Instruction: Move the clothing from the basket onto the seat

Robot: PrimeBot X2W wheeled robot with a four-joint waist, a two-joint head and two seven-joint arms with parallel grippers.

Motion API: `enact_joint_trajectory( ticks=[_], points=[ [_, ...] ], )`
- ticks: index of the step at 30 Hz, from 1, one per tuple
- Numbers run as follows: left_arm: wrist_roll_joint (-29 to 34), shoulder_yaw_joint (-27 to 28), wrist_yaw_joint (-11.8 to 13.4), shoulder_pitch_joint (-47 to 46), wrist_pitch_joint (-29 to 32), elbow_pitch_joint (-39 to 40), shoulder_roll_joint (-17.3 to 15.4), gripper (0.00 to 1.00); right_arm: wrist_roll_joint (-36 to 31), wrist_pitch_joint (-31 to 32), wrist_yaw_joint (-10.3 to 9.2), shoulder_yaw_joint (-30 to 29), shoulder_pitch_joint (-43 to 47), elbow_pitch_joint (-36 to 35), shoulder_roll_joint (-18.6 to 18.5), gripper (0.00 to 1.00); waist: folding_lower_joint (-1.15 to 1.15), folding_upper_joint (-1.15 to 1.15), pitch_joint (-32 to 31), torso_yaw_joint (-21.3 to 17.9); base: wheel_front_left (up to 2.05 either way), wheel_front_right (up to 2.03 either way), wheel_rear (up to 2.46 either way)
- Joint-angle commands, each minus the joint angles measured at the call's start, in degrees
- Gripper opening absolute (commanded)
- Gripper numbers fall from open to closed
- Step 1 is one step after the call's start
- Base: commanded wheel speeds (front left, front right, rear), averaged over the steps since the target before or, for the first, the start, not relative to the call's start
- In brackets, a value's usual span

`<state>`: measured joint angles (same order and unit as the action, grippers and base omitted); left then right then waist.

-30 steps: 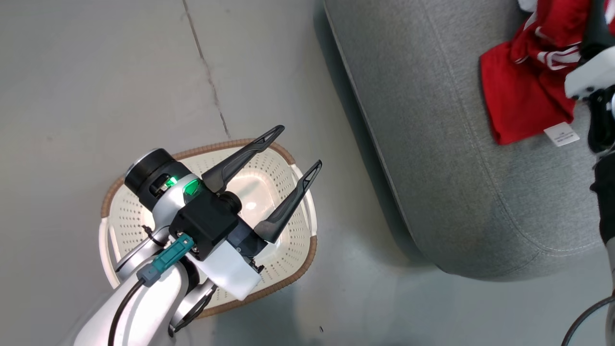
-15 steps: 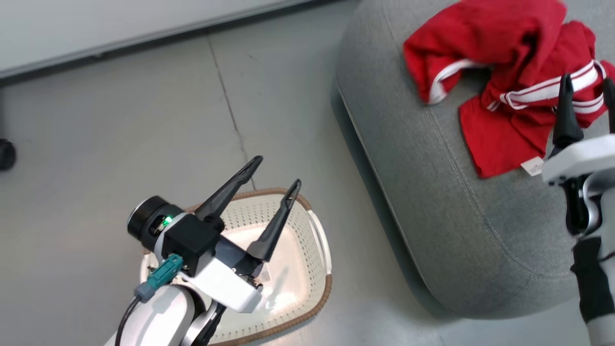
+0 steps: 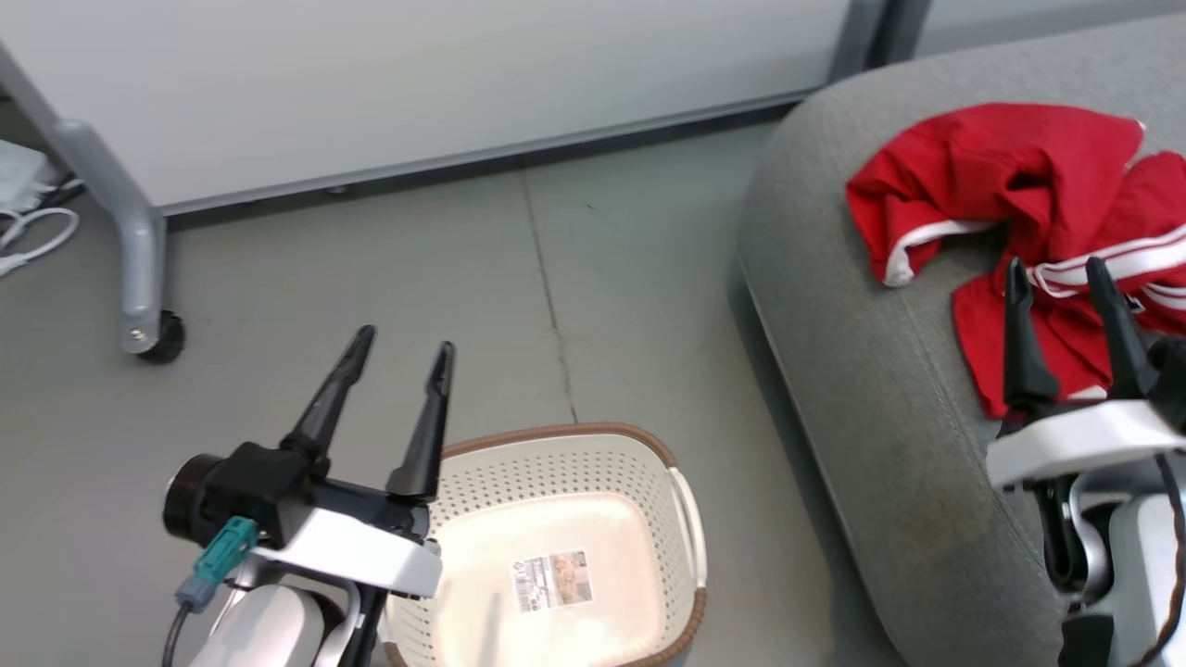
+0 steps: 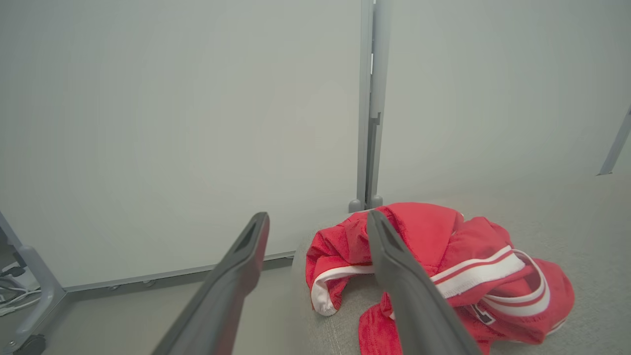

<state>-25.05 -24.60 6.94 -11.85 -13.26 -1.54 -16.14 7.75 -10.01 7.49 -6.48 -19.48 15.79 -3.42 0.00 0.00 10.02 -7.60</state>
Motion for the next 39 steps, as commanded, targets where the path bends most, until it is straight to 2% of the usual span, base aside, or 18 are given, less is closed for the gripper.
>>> enact_joint_trajectory(
  ticks=[1, 7, 15, 23, 39],
  points=[
    [-0.33, 0.84, 0.70, 0.89, -0.41, -0.21, -0.21, 1.00, -0.24, 0.89, 0.02, 0.46, 1.72, -2.03, 0.03, 1.00, 0.00, 0.00, -1.91, 2.22, 0.00, 0.00, 0.00],
    [-1.83, 4.77, 3.12, 3.54, -1.40, -0.96, 0.10, 1.00, 2.03, 5.45, 0.02, 3.81, 9.26, -11.63, 0.34, 1.00, 0.00, 0.00, -3.91, 5.94, 0.00, 0.00, 0.00],
    [-2.23, 8.51, 4.64, 7.82, -1.83, -1.34, 0.56, 1.00, 3.44, 8.41, 0.02, 4.34, 15.86, -17.46, 0.37, 1.00, 0.00, 0.00, -6.61, 9.08, 0.00, 0.00, 0.00],
    [-0.76, 8.51, 3.79, 11.52, -1.87, -1.46, 0.98, 1.00, 2.69, 10.68, 0.02, 3.55, 20.24, -19.56, 0.38, 1.00, 0.00, 0.00, -9.03, 10.22, 0.00, 0.00, 0.00],
    [1.38, 8.96, 2.77, 15.11, -1.89, -3.59, 1.72, 1.00, 2.39, 13.51, 0.02, 2.51, 24.81, -22.11, 0.38, 1.00, 0.00, 0.00, -11.20, 9.28, 0.00, 0.00, 0.00]
  ],
)
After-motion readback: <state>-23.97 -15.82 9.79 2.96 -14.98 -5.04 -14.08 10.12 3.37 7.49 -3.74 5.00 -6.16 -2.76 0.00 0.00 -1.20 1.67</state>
